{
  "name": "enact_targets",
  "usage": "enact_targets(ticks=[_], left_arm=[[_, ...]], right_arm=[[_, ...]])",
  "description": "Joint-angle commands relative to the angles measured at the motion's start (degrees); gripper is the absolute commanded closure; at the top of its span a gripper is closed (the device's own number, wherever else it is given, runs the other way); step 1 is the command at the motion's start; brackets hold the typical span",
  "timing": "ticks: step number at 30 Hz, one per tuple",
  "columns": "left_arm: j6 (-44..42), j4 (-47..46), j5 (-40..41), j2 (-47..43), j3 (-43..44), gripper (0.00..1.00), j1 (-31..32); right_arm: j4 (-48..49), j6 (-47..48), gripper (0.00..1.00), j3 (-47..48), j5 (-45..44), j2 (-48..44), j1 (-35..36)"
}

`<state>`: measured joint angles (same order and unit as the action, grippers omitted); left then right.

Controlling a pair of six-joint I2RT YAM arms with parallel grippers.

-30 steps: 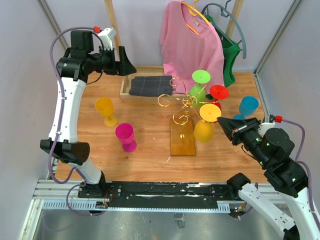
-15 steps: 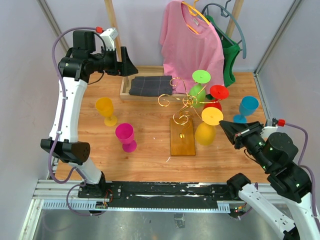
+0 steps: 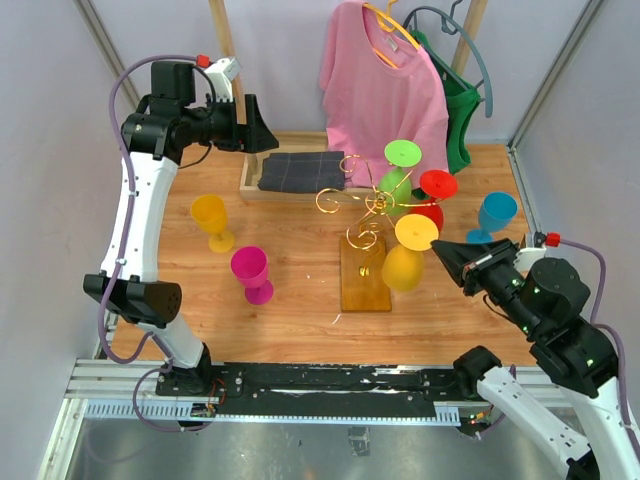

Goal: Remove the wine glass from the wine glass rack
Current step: Pick up the wine glass from the wine rack.

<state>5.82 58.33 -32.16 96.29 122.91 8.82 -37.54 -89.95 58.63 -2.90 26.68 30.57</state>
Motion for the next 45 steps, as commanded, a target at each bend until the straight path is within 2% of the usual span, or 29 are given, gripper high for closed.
enact_targets(ticks=[1, 23, 33, 45], left_arm=[[0.1, -1.1, -0.4, 0.4, 1.0, 0.15, 0.3], [-0.3, -1.2, -0.2, 1.0, 1.6, 0.15, 0.3], [0.0, -1.2, -0.4, 1.6, 2.0, 0.15, 0.3], [0.2, -1.1, -0.6, 2.3, 2.7, 0.15, 0.3]], right_arm=[[2.9, -0.8, 0.99, 0.5, 1.1, 0.4, -0.7], [10.3, 1.8, 0.99, 1.2, -0.7, 7.4, -0.7], [4.4, 5.3, 1.00, 5.0, -8.2, 6.6, -0.7], [1.1, 4.6, 0.99, 4.7, -11.8, 3.9, -0.7]])
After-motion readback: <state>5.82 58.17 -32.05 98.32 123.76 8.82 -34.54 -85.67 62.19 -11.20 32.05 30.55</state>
